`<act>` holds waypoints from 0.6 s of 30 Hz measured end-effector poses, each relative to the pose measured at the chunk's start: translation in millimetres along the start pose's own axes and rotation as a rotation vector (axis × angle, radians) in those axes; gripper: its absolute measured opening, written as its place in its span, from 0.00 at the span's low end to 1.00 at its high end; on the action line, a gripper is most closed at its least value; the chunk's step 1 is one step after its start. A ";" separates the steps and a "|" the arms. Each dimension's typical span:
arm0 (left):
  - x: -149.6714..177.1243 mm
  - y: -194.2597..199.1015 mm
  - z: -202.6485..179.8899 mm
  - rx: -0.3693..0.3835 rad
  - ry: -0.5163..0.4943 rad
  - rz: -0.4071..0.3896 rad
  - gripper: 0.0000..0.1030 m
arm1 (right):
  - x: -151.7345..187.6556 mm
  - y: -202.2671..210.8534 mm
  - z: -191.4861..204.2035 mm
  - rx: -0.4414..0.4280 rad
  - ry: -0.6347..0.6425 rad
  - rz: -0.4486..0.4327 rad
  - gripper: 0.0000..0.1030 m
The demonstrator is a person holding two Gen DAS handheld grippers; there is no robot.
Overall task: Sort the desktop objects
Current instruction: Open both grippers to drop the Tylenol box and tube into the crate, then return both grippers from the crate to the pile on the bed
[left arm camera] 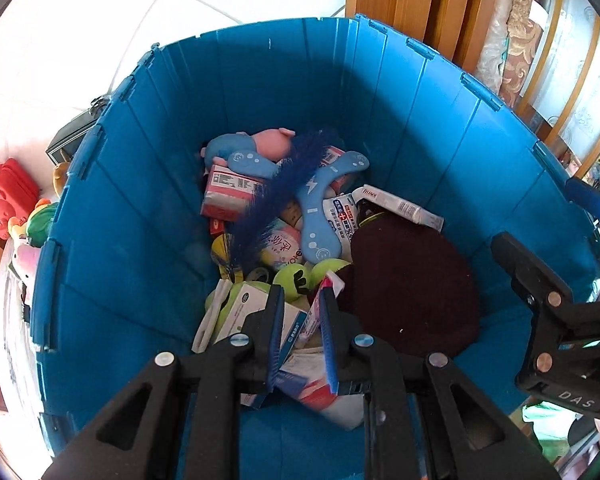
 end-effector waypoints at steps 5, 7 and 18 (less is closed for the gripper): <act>4.6 5.0 2.6 0.006 0.001 -0.016 0.17 | 7.2 2.6 0.2 -0.004 -0.009 0.001 1.00; 7.3 8.2 4.0 0.008 0.001 -0.025 0.17 | 9.3 3.8 -0.2 -0.009 -0.015 0.000 1.00; 18.5 39.3 22.8 0.004 0.030 -0.128 0.17 | 11.0 25.9 13.2 -0.046 -0.032 -0.059 1.00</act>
Point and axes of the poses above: each gripper's, at about its wrist camera, not at the fingertips, and y roughly against the way its jaws point, z to its left, x to its underside, the point moved 1 cm from there along -y, roughly the way its jaws point, and after that the axes turned 10 degrees about z, right-handed, at the moved point
